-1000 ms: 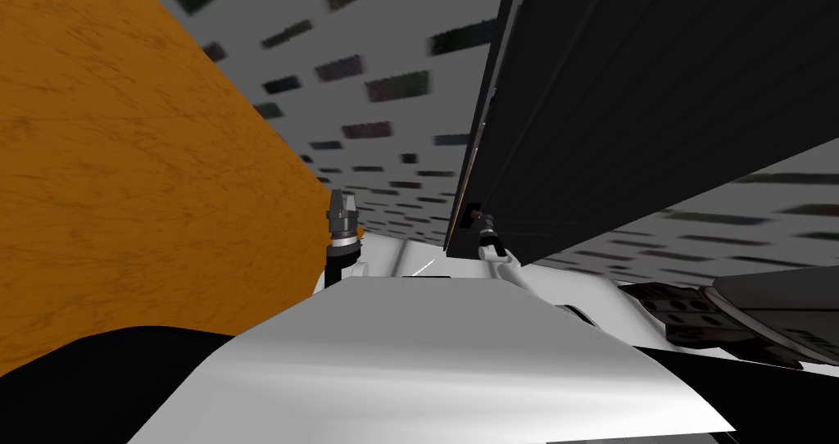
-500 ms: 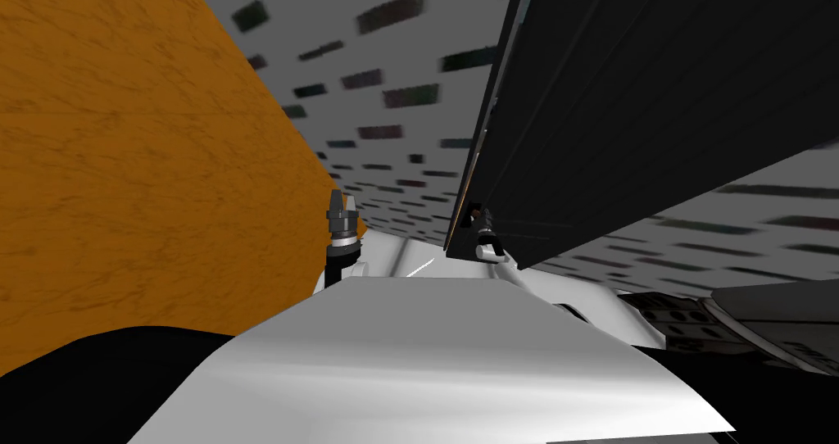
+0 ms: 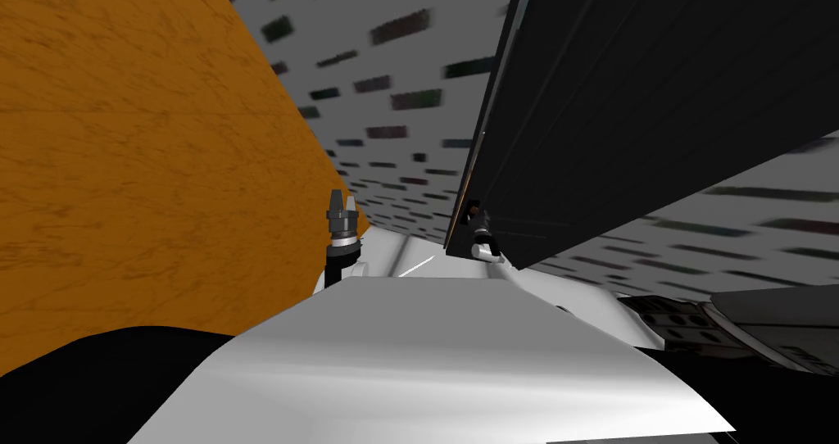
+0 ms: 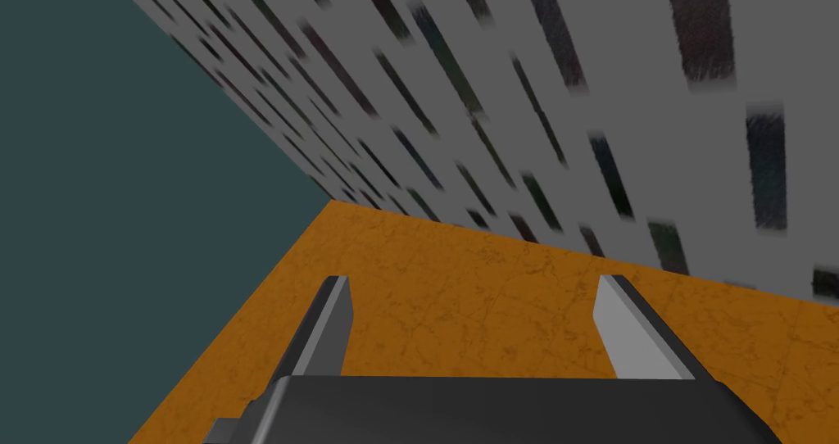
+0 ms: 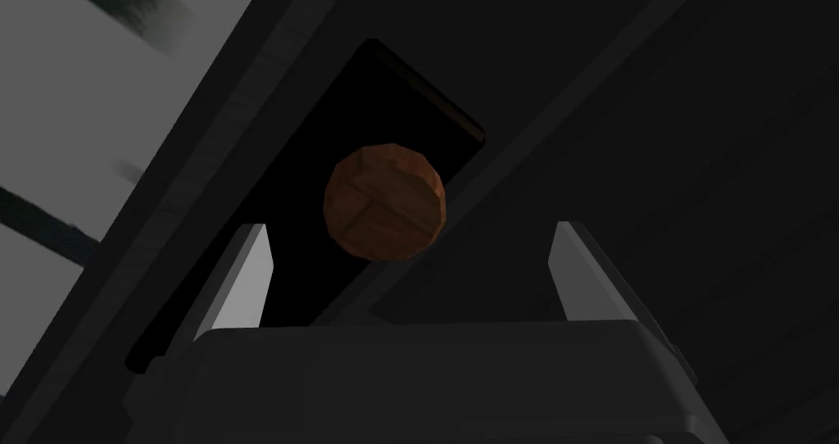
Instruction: Pull the door open
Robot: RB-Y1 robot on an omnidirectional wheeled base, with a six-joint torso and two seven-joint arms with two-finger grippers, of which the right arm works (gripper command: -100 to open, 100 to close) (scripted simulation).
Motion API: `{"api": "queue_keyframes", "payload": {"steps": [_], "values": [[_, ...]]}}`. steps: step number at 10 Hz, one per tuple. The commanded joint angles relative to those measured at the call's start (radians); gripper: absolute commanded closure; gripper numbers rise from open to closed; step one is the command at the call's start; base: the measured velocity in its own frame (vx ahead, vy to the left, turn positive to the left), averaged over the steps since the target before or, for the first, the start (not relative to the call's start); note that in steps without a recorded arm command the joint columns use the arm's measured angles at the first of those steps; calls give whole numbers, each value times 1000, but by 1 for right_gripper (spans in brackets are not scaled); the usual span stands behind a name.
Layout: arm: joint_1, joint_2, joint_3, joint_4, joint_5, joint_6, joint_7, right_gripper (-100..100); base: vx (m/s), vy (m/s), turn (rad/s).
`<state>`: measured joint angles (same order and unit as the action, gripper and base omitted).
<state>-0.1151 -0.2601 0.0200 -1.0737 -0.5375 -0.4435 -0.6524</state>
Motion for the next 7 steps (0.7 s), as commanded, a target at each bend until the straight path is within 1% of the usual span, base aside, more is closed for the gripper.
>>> {"api": "queue_keyframes", "payload": {"steps": [1,4,7], "values": [[3,18,1,-15,-44,10,-50,-100,-102,-56,59],[10,52,3,-46,-124,29,-137,-100,-105,-44,70],[17,83,4,-74,-195,45,-214,-100,-90,-47,57]]}}
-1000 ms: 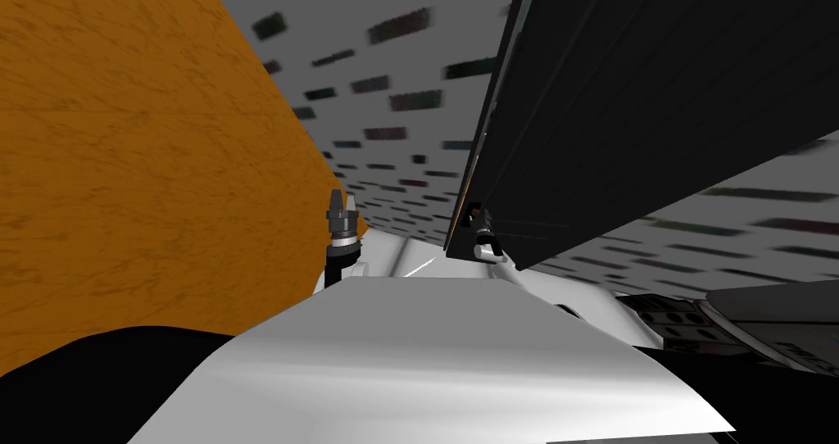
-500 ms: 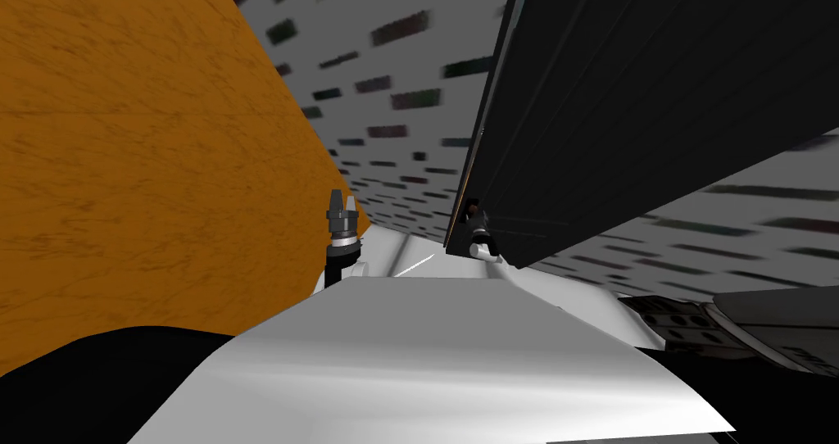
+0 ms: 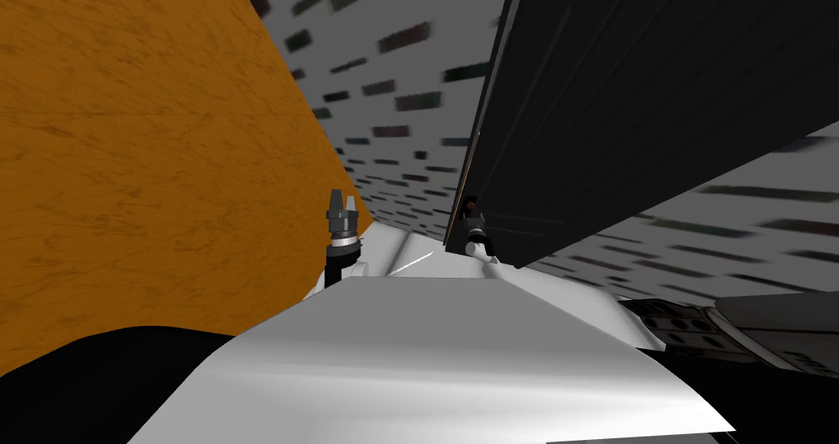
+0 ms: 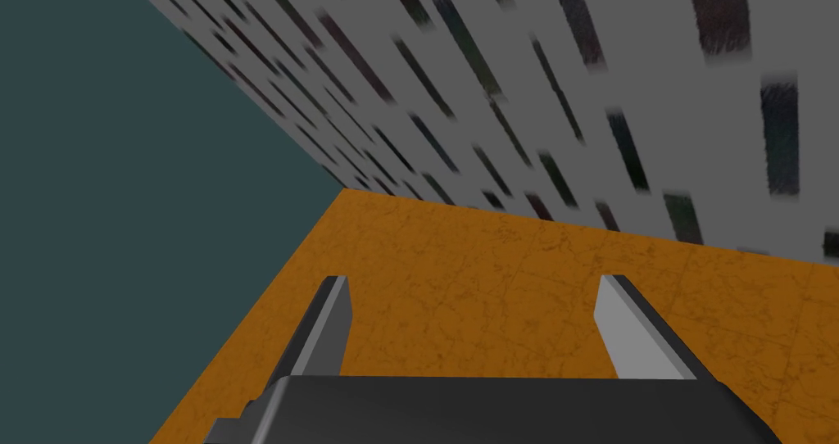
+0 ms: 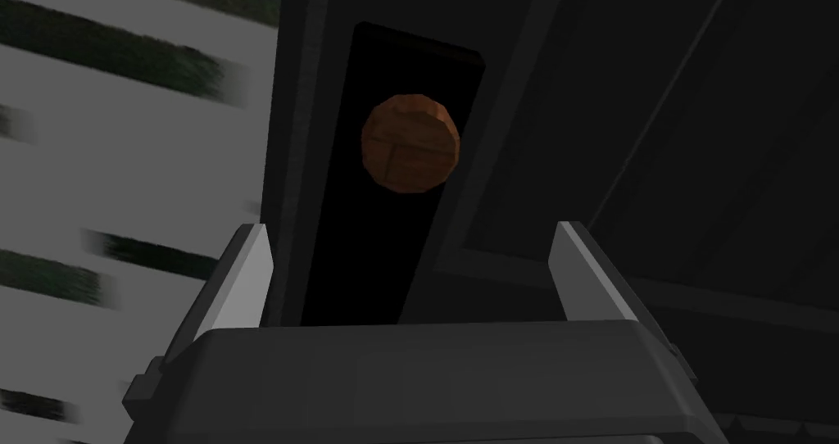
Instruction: Pull the door open
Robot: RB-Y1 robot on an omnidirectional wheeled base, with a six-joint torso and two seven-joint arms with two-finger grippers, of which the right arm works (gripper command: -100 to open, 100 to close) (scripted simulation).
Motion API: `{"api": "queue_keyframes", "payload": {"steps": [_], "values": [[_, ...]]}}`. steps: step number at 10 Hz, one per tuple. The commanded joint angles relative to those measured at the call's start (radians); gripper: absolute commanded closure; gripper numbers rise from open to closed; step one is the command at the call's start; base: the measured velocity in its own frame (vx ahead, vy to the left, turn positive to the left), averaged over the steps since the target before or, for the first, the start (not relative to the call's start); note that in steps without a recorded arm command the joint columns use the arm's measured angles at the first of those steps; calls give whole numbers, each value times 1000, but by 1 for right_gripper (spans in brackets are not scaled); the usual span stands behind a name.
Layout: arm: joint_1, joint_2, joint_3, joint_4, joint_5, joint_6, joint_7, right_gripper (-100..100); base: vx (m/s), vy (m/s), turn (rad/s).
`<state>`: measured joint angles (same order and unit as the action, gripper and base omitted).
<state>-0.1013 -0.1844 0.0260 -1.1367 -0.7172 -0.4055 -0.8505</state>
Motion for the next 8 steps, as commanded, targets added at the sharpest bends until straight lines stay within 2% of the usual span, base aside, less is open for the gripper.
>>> {"api": "queue_keyframes", "payload": {"steps": [1,4,5,6,8], "values": [[5,16,-1,-19,-35,11,-38,-100,-97,-39,48],[11,38,0,-39,-87,23,-94,-100,-99,-40,43],[8,33,1,-32,-75,19,-80,-100,-50,-17,9],[16,6,-8,-26,-85,15,-107,-100,85,5,139],[28,-40,-22,-17,-99,7,-142,-100,207,44,189]]}}
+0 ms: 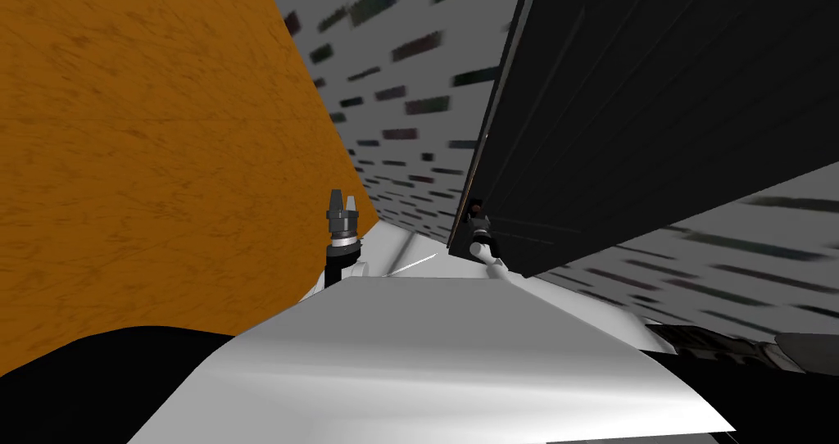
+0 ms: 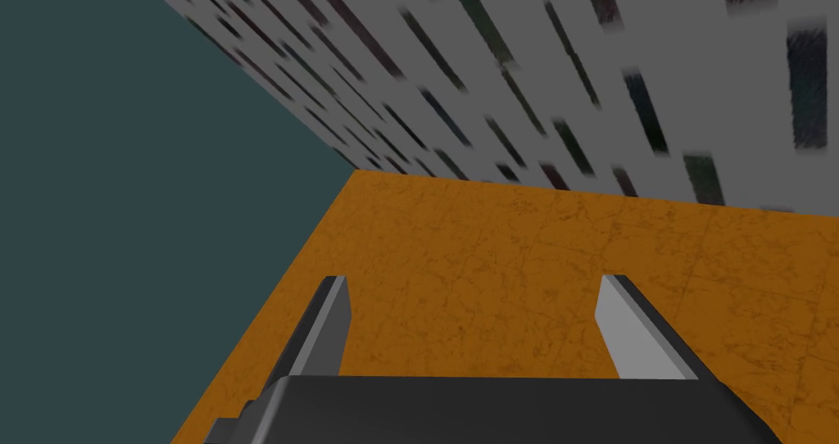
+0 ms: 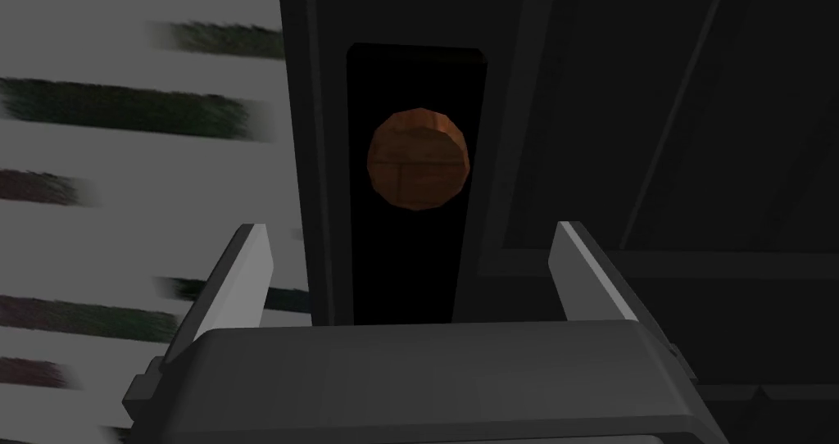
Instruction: Pull the door open
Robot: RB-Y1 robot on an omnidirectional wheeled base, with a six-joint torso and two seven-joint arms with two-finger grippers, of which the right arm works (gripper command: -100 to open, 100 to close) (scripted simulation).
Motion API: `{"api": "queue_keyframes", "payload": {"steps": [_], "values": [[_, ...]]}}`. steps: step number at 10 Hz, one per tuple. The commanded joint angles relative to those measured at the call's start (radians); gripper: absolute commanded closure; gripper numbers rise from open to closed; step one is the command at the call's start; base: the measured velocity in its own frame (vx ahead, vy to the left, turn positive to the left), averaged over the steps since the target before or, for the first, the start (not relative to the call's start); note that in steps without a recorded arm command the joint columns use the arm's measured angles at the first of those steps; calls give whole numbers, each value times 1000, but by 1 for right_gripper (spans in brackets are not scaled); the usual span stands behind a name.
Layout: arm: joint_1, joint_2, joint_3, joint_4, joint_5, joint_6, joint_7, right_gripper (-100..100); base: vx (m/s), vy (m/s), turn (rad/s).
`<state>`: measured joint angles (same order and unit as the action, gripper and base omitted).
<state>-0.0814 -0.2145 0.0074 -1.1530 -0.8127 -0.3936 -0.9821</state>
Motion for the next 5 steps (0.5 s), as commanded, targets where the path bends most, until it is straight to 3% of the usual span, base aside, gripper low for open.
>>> {"api": "queue_keyframes", "payload": {"steps": [1,2,4,5], "values": [[15,-35,-11,5,-10,-9,-31,-100,216,26,152],[18,-47,-15,7,-14,-11,-40,-100,181,-7,95],[32,-96,-31,17,-28,-19,-78,-100,178,-10,153],[28,-82,-23,16,-23,-20,-69,-100,88,-13,37]]}}
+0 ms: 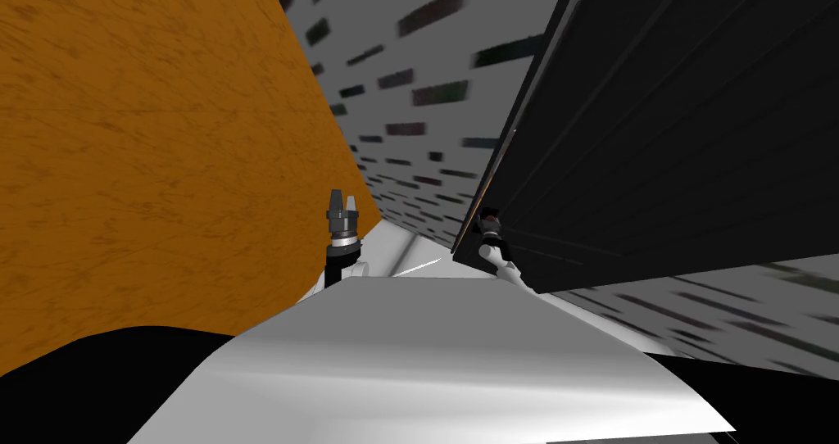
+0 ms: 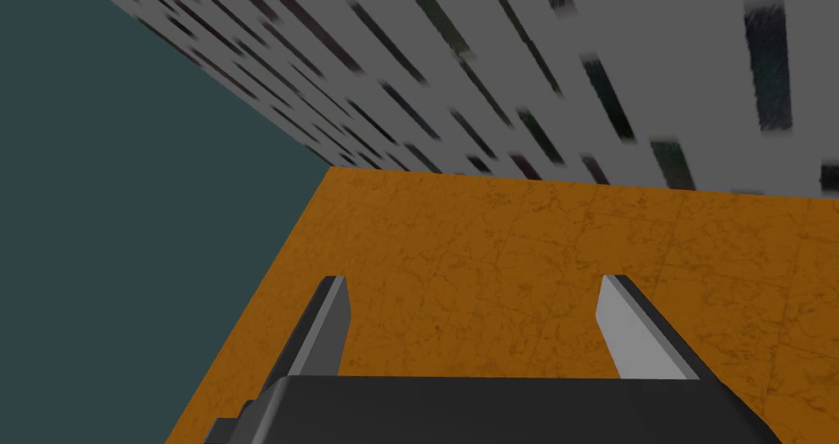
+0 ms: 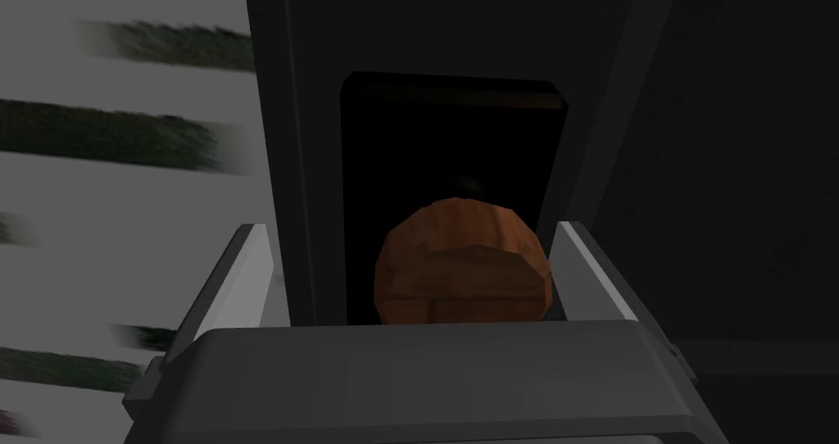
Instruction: Pull the door open
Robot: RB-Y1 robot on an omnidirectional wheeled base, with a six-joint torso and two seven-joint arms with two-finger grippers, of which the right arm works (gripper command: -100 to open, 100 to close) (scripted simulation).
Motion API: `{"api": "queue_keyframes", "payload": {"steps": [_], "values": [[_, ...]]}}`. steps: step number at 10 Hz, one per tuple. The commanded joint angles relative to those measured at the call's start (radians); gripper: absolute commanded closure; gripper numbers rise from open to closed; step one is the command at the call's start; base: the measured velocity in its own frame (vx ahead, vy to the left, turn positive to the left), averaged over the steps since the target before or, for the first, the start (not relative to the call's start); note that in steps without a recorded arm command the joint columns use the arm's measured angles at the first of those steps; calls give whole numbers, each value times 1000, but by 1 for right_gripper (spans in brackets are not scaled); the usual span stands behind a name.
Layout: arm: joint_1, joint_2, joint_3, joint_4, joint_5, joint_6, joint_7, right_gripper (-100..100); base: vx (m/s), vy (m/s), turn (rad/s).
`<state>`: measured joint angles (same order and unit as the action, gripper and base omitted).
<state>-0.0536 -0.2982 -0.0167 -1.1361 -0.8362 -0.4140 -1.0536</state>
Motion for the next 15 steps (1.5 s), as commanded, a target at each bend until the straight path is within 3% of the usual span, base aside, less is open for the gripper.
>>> {"api": "queue_keyframes", "payload": {"steps": [1,6,7,10,15], "values": [[0,1,1,-1,1,1,2,100,-12,-4,-55],[0,1,1,-1,1,1,2,100,-17,-1,0],[13,-16,15,-10,-3,2,-17,100,-128,-63,172],[28,-38,36,-26,-8,2,-43,100,-201,-40,116],[67,-98,97,-72,-20,2,-116,100,-270,-81,193]]}}
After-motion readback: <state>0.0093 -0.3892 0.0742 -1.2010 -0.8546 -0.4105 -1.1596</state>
